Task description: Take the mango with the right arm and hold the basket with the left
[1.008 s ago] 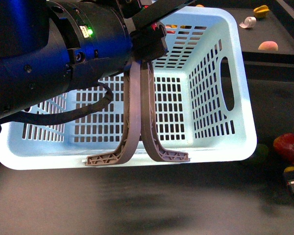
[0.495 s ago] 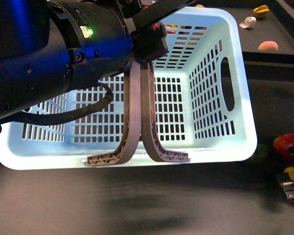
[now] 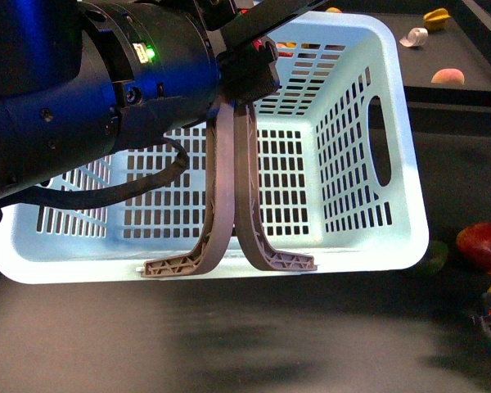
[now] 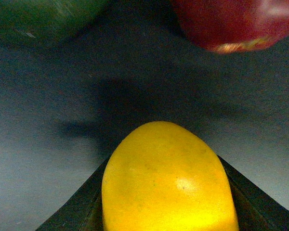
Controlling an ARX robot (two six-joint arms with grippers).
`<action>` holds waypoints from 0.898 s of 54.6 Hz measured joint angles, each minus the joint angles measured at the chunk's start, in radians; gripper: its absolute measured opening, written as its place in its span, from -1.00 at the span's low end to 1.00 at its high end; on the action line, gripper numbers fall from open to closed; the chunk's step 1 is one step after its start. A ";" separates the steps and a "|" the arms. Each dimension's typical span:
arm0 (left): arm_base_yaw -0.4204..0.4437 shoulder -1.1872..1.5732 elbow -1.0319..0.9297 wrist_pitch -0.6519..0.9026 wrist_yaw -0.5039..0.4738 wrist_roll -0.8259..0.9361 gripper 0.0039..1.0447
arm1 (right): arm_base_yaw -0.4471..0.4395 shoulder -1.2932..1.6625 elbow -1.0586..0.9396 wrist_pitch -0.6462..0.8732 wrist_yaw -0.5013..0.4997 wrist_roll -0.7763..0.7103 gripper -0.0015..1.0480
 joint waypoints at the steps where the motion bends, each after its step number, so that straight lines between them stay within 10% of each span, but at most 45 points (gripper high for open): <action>1: 0.000 0.000 0.000 0.000 0.000 0.000 -0.86 | 0.001 -0.013 -0.009 0.001 -0.006 0.004 0.02; 29: 0.000 0.000 0.000 0.000 0.000 0.000 -0.86 | 0.138 -0.711 -0.336 -0.010 -0.240 0.330 0.02; 49: 0.000 0.000 0.000 0.000 0.000 0.001 -0.86 | 0.395 -0.930 -0.295 0.000 0.006 0.607 0.02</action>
